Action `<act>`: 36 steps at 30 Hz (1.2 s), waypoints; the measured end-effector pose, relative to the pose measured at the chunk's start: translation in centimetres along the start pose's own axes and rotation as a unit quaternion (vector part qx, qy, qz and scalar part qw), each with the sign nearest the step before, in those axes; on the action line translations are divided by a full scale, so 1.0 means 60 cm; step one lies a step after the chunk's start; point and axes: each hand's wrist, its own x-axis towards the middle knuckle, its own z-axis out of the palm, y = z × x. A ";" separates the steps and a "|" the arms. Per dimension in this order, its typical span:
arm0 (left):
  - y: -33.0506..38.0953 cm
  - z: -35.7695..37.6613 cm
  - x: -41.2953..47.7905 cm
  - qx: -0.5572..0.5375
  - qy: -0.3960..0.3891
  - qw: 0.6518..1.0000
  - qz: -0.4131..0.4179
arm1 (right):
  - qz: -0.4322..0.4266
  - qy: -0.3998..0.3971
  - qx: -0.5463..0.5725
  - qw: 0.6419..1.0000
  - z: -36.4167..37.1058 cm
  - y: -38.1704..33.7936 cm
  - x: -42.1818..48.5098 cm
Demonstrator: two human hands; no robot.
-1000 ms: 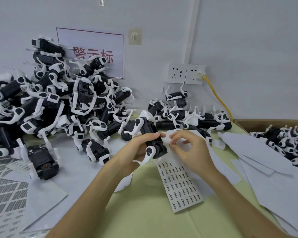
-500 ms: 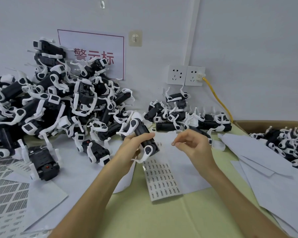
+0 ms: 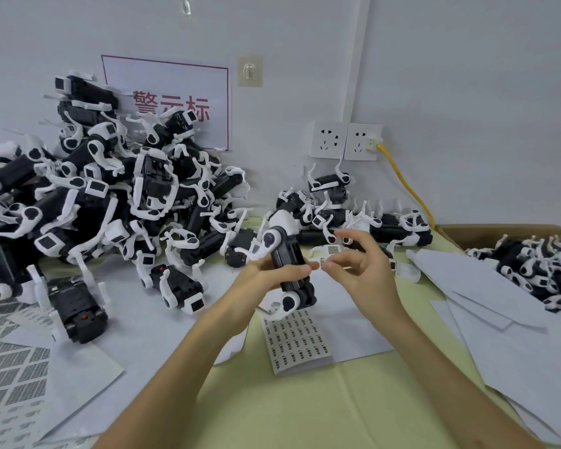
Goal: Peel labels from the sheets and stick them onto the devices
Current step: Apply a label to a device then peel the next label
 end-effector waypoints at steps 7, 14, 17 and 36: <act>-0.001 0.004 -0.003 -0.001 -0.013 1.000 0.019 | -0.008 0.018 -0.047 0.999 -0.002 -0.002 0.000; -0.006 0.005 -0.003 0.017 -0.025 0.999 0.020 | -0.002 0.026 -0.070 0.997 -0.002 0.003 0.002; -0.007 0.005 -0.003 0.026 -0.022 0.999 0.017 | 0.001 0.028 -0.080 0.996 -0.003 0.002 0.003; 0.002 0.024 0.001 0.034 0.047 0.998 0.004 | -0.005 0.013 -0.106 0.994 0.004 -0.001 -0.003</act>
